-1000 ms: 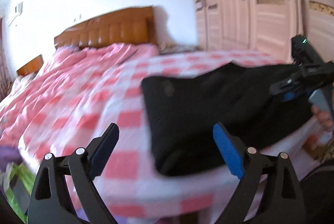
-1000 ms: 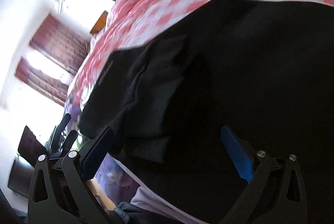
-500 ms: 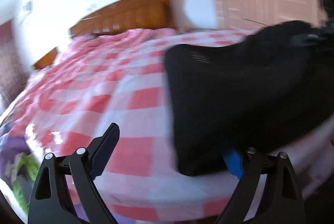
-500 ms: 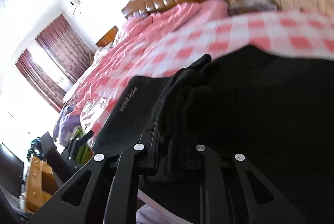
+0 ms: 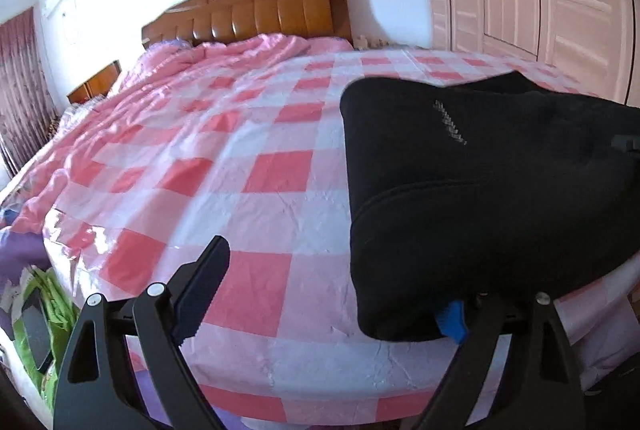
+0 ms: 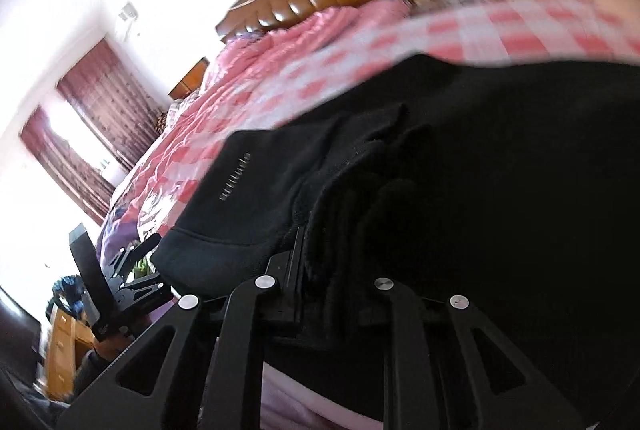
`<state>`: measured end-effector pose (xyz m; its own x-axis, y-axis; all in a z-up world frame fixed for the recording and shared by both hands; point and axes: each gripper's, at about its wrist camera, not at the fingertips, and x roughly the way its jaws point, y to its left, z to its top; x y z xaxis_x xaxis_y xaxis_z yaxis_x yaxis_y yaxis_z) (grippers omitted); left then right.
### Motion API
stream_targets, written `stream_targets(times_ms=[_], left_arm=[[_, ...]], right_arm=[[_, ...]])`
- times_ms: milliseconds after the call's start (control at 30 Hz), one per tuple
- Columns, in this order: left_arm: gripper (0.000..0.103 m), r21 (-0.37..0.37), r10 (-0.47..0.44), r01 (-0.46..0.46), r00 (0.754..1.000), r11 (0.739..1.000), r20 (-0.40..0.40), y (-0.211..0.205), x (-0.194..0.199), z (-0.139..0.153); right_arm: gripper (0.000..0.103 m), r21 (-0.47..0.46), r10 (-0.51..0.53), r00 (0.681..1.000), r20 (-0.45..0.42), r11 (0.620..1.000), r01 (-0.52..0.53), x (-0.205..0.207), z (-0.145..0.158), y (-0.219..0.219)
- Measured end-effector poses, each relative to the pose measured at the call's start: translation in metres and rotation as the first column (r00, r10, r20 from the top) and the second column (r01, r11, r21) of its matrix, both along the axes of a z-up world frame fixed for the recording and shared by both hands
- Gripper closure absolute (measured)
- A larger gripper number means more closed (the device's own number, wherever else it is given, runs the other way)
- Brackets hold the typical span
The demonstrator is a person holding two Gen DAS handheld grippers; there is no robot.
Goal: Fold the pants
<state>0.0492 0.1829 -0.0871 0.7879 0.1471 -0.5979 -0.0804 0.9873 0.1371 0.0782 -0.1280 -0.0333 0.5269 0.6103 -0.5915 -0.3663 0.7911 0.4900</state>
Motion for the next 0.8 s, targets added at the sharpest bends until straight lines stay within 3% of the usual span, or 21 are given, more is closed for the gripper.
stream_targets(times_ms=[200,267,333,400,433,467,533,600,667,800], left_arm=[[0.016,-0.161,0.106,-0.097,0.993,0.982,0.046,0.022,-0.008,0.007],[0.015,-0.172,0.12,-0.115,0.993,0.978,0.02,0.024,-0.006,0.001],[0.014,-0.127,0.111,-0.11,0.994,0.986,0.003,0.019,-0.005,-0.005],[0.014,-0.094,0.105,-0.106,0.994,0.99,-0.012,0.015,-0.004,-0.008],[0.013,-0.09,0.099,-0.1,0.995,0.991,-0.014,0.015,-0.005,-0.008],[0.013,-0.085,0.084,-0.086,0.996,0.993,-0.028,0.016,-0.005,-0.006],[0.012,-0.046,0.06,-0.062,0.997,0.997,-0.047,0.014,-0.008,-0.001],[0.012,0.046,0.027,-0.024,0.998,0.999,-0.053,0.006,-0.018,0.009],[0.012,0.116,-0.014,0.016,1.0,0.993,-0.018,-0.006,-0.035,0.026],[0.001,0.087,-0.132,0.121,0.983,0.989,0.131,-0.027,-0.054,0.077]], right_arm=[[0.085,0.005,0.062,0.995,0.083,0.998,-0.062,0.006,0.017,0.02],[0.085,-0.017,0.057,0.998,0.029,0.998,-0.056,0.013,0.002,0.021],[0.085,-0.022,0.028,0.997,-0.069,0.999,-0.03,0.022,-0.027,0.015],[0.078,0.008,0.001,0.995,-0.096,1.0,0.0,0.02,-0.032,0.004],[0.057,-0.009,-0.01,0.995,-0.1,1.0,0.009,0.02,-0.03,0.002],[0.05,-0.044,-0.035,0.995,-0.094,0.999,0.031,0.018,-0.024,-0.002],[0.045,-0.071,-0.06,0.997,-0.044,0.996,0.056,0.011,-0.01,-0.01],[0.044,-0.119,-0.084,0.996,0.026,0.989,0.087,0.004,0.006,-0.014],[0.044,-0.198,-0.066,0.99,0.122,0.976,0.089,-0.004,0.024,-0.005],[0.043,-0.279,0.025,0.977,0.209,0.96,0.035,-0.007,0.036,0.029]])
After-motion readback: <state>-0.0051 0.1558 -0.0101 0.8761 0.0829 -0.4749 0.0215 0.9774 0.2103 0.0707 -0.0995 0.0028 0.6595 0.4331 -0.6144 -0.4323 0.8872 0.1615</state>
